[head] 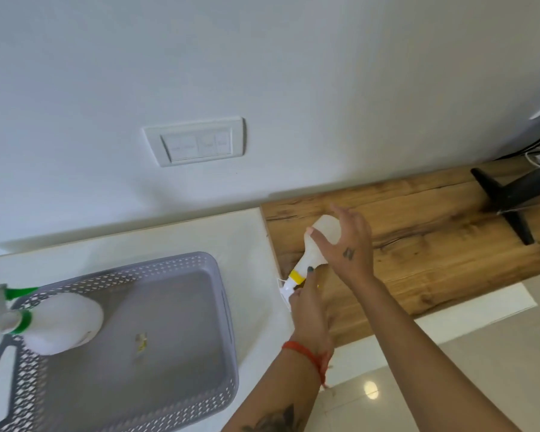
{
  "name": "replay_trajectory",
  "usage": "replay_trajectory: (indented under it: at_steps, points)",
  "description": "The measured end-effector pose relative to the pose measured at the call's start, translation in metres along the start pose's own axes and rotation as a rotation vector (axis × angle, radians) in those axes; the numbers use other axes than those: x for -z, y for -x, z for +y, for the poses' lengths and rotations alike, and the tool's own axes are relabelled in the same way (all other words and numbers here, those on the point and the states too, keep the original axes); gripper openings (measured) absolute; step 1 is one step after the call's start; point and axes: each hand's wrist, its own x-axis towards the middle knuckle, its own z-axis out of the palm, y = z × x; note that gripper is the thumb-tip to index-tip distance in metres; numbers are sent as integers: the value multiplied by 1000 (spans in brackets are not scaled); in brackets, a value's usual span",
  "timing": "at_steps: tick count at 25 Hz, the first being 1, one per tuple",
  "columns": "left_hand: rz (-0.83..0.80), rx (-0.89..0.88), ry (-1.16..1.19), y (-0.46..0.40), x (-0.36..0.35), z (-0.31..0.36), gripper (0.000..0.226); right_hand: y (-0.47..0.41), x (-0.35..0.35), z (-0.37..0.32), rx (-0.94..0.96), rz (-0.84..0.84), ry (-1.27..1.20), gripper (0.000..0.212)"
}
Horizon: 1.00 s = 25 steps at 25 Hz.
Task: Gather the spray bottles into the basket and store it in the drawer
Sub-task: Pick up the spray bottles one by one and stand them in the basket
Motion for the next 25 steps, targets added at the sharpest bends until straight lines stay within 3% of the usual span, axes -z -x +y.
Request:
replay_trajectory:
  at_steps: [5,8,14,20,22,25]
  points:
    - [-62,200,265,-64,-50,8,75,-60,-15,46,-151,-177,77,79]
    - [-102,214,318,-93,-55,5,75,-66,-24,62,-260,-275,-65,73]
    - [-191,170,435,-86,-45,8,57,-43,-18,63,-338,-247,-323,52]
    - [-258,-66,120,-25,-3,33,52,15,22,21,-320,-348,-674,55]
    - [-257,-208,-81,-2,24,49,49,32,33,0,-272,-456,-695,55]
    - [-358,-433,-371,31,72,79,50,52,42,-39,-173,-701,-649,74]
